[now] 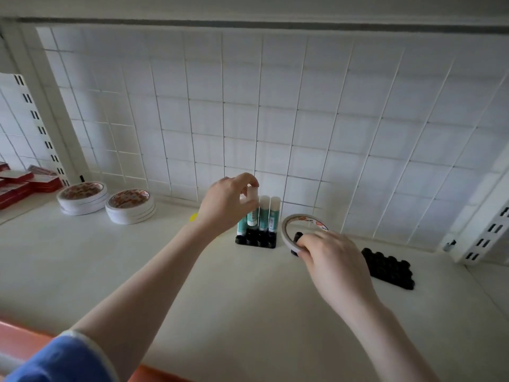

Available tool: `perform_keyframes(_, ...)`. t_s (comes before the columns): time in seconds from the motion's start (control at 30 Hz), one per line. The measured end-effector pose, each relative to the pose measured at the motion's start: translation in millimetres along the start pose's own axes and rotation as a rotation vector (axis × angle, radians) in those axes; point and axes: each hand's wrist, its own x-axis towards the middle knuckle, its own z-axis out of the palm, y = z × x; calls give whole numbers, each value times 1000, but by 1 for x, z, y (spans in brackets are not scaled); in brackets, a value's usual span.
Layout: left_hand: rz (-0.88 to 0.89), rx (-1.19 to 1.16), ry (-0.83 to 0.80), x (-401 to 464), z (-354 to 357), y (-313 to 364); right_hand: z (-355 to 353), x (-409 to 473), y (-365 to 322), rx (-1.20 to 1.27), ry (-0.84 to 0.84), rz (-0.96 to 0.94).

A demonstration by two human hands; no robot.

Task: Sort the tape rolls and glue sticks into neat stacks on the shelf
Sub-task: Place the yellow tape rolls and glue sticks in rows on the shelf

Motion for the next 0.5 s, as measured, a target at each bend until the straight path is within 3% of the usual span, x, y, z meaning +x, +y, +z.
perform_keyframes(0.5,117,92,8,-5,19,-21,1,-2,6,4,29,74)
